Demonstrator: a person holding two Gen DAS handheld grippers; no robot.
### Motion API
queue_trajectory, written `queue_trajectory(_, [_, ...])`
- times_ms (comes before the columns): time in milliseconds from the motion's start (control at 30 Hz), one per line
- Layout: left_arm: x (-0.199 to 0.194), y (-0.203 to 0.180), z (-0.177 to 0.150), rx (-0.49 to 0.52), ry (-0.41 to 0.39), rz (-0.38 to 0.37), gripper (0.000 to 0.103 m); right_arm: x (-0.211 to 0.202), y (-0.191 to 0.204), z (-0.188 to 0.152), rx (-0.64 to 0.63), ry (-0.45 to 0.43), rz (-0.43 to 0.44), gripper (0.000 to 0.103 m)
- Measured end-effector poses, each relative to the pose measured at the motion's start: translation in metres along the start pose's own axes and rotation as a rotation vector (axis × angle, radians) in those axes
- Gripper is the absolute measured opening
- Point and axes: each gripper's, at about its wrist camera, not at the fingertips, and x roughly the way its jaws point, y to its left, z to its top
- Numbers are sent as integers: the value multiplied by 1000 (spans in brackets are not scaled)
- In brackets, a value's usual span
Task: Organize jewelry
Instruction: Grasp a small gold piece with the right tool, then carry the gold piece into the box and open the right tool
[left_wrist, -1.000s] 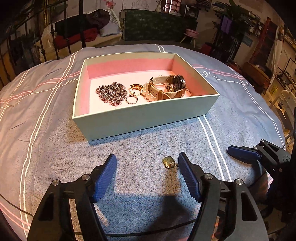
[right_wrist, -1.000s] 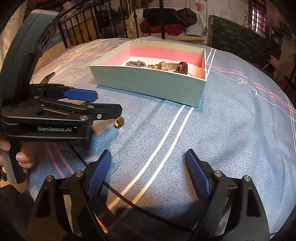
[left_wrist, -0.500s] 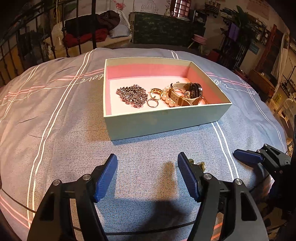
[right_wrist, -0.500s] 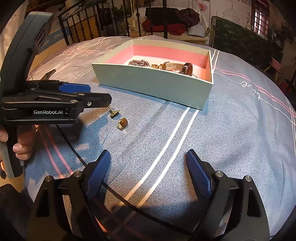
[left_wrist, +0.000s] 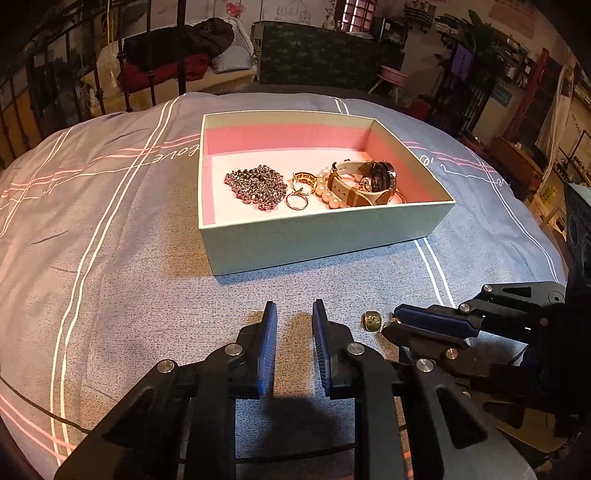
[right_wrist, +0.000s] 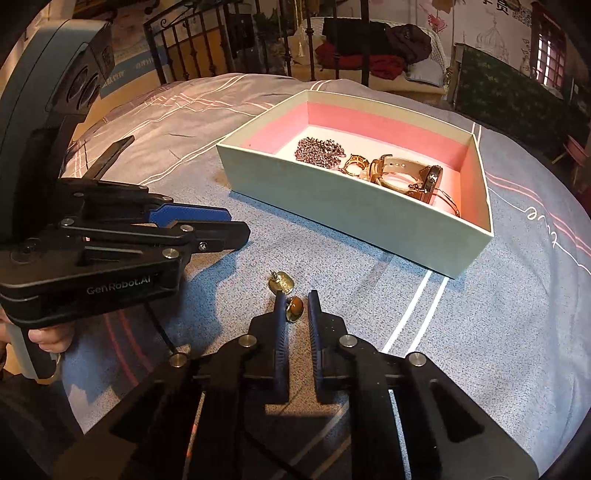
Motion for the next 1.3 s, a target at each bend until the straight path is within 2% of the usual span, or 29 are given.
queue_trajectory(367, [-10,-5,10,2,-29,-16,20,-20,-5,7,0,-39,-27,4])
queue_trajectory(567, [-10,-5,8,2,-23,-17,20,-24,-4,6,9,-46,-16,4])
queue_trajectory(733, [-14,-7,11,4,-31,-28,20,-28,-4,14,5,-72,-47,4])
queue_trajectory(867, [-24,-10,40,11,-95,-29,20,-37,-19,46,36,-129,-93,4])
queue_trajectory(967, [-20,-6,77,-44,-120,-59,20,-28,-37,77,67,-136,-127,4])
queue_trajectory(1100, [7,6,113,-131,-69,-63,20,-9,-59,100,94,-109,-148,4])
queue_trajectory(1200, [18,8,120,-138,-52,-40,20,-2,-65,101,105,-95,-139,4])
queue_trajectory(1300, [20,9,117,-148,-44,-52,20,0,-67,98,109,-95,-127,4])
